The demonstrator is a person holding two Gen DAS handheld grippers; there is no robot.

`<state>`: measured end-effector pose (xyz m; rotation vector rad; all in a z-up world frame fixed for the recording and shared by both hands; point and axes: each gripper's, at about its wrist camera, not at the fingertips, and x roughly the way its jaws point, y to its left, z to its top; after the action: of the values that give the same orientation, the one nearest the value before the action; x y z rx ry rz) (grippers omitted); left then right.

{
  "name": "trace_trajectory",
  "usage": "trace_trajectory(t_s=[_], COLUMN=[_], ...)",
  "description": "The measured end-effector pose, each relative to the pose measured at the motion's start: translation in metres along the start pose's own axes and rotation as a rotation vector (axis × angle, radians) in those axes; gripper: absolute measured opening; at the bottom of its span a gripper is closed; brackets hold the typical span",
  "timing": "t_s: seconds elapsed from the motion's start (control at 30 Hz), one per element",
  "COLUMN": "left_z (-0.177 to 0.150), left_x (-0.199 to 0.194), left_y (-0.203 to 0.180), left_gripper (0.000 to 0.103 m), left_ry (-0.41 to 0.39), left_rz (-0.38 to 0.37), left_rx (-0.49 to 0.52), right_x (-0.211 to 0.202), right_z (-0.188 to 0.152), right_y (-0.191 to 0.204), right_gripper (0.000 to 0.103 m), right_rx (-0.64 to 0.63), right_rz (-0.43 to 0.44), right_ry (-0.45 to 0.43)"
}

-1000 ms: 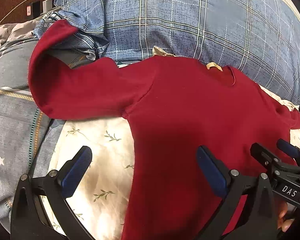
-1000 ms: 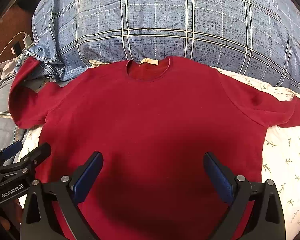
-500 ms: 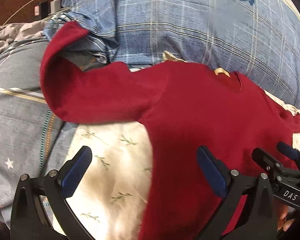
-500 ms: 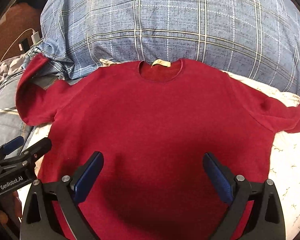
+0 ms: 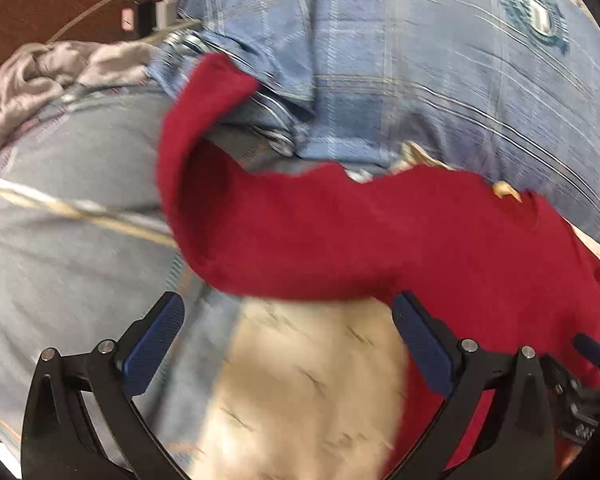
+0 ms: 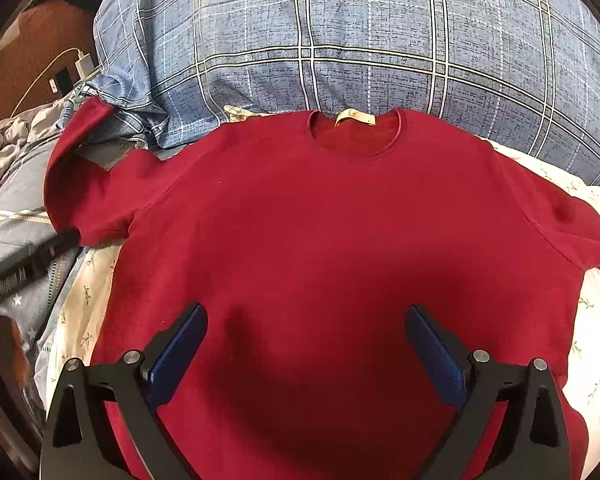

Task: Fold small clothes
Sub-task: 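Grasp a sweater sleeve with the left tool and fold it across the body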

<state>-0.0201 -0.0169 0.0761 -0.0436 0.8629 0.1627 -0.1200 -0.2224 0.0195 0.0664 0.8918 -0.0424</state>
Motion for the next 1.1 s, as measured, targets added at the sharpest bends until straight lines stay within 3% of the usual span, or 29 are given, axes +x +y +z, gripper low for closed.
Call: trace_trajectory(t_s=[0.17, 0.3, 0.37, 0.4, 0.47, 0.5, 0.57, 0.6, 0.73, 0.83, 0.97, 1.1], left_z=[0.039, 0.07, 0.079, 0.084, 0.091, 0.094, 0.097, 0.098, 0.1, 0.097, 0.086, 0.06], left_x=[0.014, 0.041, 0.056, 0.063, 0.082, 0.09, 0.09, 0.089, 0.056, 0.024, -0.02, -0.029], left_y=[0.021, 0.033, 0.036, 0.038, 0.043, 0.046, 0.044, 0.043, 0.034, 0.0, -0.071, -0.136], left_gripper=[0.103, 0.103, 0.103, 0.098, 0.078, 0.054, 0.031, 0.017, 0.015, 0.013, 0.013, 0.014], left_ry=[-0.056, -0.076, -0.073, -0.072, -0.054, -0.033, -0.068, -0.056, -0.082, -0.104, -0.139, -0.082], left_rz=[0.122, 0.262, 0.287, 0.296, 0.319, 0.313, 0.33, 0.303, 0.072, -0.123, -0.363, -0.506], left_rx=[-0.002, 0.029, 0.041, 0.045, 0.05, 0.047, 0.077, 0.082, 0.038, 0.06, 0.13, 0.192], right_x=[0.002, 0.004, 0.007, 0.009, 0.013, 0.016, 0.017, 0.016, 0.015, 0.009, -0.012, -0.036], right_z=[0.001, 0.002, 0.002, 0.002, 0.002, 0.002, 0.003, 0.003, 0.006, 0.013, 0.021, 0.026], right_y=[-0.003, -0.003, -0.004, -0.004, -0.006, -0.008, -0.01, -0.01, -0.015, -0.026, -0.051, -0.081], right_gripper=[0.1, 0.1, 0.1, 0.1, 0.1, 0.1, 0.1, 0.1, 0.1, 0.1, 0.1, 0.101], right_rx=[0.017, 0.011, 0.01, 0.012, 0.019, 0.025, 0.031, 0.033, 0.047, 0.084, 0.137, 0.186], right_rz=[0.006, 0.008, 0.007, 0.009, 0.006, 0.003, 0.003, 0.004, 0.009, 0.002, -0.022, -0.068], right_ry=[0.009, 0.013, 0.018, 0.022, 0.032, 0.035, 0.031, 0.026, 0.015, -0.003, -0.056, -0.111])
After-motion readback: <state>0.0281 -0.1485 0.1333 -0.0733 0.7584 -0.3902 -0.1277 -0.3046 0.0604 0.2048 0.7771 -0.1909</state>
